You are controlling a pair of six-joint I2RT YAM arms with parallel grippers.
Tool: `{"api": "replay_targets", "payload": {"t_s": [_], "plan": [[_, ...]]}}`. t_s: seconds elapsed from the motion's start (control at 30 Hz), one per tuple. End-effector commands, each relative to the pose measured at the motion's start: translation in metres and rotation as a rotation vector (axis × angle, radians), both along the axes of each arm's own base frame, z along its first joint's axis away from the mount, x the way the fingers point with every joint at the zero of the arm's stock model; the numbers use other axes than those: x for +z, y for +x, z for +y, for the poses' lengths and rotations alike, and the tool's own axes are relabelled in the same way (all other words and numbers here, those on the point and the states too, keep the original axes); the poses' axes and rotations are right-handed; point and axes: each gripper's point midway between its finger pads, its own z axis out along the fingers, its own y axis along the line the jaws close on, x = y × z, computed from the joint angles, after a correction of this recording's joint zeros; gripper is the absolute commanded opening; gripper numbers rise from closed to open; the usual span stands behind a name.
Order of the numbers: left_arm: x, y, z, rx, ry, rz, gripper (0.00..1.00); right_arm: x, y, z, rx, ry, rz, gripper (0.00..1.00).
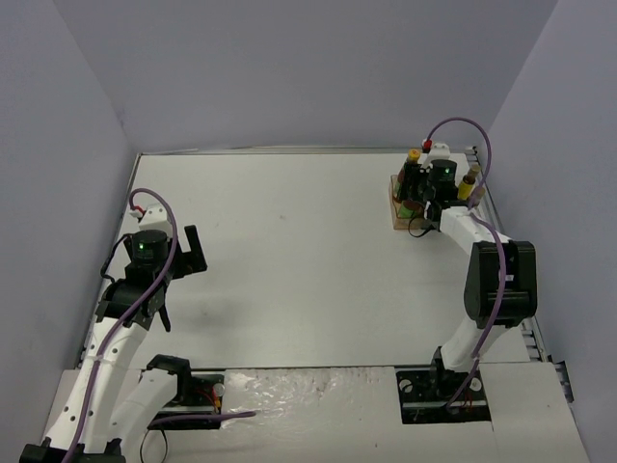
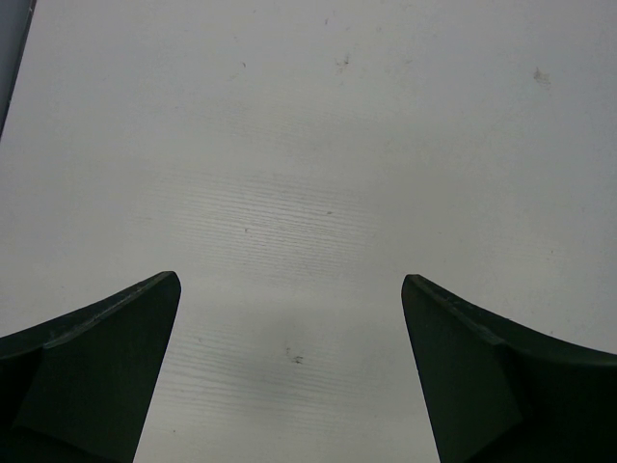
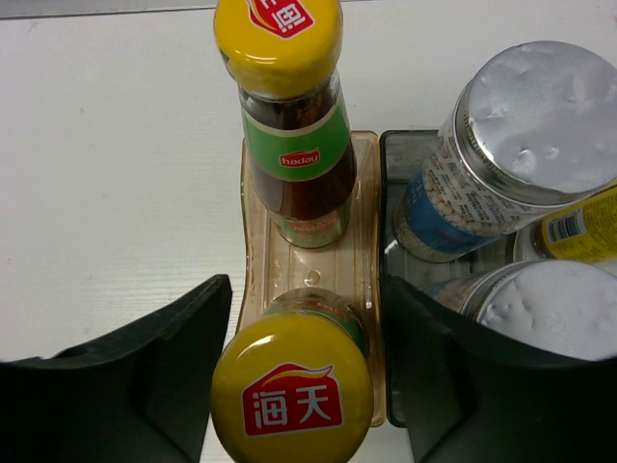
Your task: Organize the condiment bottles
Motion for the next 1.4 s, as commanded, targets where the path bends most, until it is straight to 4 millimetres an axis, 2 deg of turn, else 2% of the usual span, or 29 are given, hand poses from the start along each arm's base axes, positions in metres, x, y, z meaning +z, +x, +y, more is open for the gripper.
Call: {"api": "replay_targets", "payload": {"t_s": [0.0, 0.07, 0.2, 0.33, 0.43, 0.5, 0.6, 0.67, 0.77, 0.83, 0.87, 1.03, 1.17, 1.37], "plan": [[0.017, 0.011, -0.001, -0.005, -0.006, -0.069, 0.97, 0.054, 0.009, 0.003, -0.004, 0.02, -0.155, 0.7], [0.017, 0.011, -0.001, -0.005, -0.008, -0.071, 0.97, 0.066, 0.005, 0.003, -0.01, 0.021, -0.166, 0.77], [0.018, 0.01, -0.001, -0.007, -0.009, -0.075, 0.97, 0.116, -0.014, 0.001, -0.025, 0.033, -0.229, 0.92], [0.02, 0.01, -0.002, -0.01, -0.011, -0.079, 0.97, 0.169, -0.044, -0.001, -0.032, 0.031, -0.295, 0.99], [0.02, 0.01, -0.003, -0.014, -0.013, -0.082, 0.97, 0.198, -0.065, -0.003, -0.033, 0.018, -0.33, 1.0], [0.022, 0.008, -0.003, -0.013, -0.016, -0.087, 0.97, 0.227, -0.097, -0.006, -0.039, 0.004, -0.364, 1.0], [0.023, 0.008, -0.002, -0.011, -0.012, -0.09, 0.97, 0.246, -0.128, -0.006, -0.034, 0.001, -0.394, 1.0], [0.023, 0.008, -0.002, -0.013, -0.01, -0.088, 0.97, 0.255, -0.16, -0.007, -0.04, 0.007, -0.417, 1.0], [0.024, 0.007, -0.005, -0.024, -0.012, -0.089, 0.97, 0.255, -0.198, -0.005, -0.04, 0.021, -0.454, 1.0], [0.022, 0.006, -0.005, -0.027, -0.009, -0.079, 0.97, 0.241, -0.214, 0.001, -0.013, 0.017, -0.442, 1.0], [0.023, 0.005, -0.006, -0.03, -0.01, -0.079, 0.97, 0.24, -0.227, 0.002, -0.01, 0.017, -0.452, 1.0], [0.026, 0.0, -0.009, -0.048, -0.007, -0.083, 0.97, 0.207, -0.259, -0.001, -0.027, 0.035, -0.428, 1.0], [0.03, -0.003, -0.008, -0.055, -0.003, -0.089, 0.97, 0.196, -0.275, -0.013, -0.097, 0.042, -0.459, 1.0], [0.032, -0.013, -0.002, -0.049, 0.022, -0.098, 0.97, 0.181, -0.279, -0.022, -0.145, 0.033, -0.444, 1.0]]}}
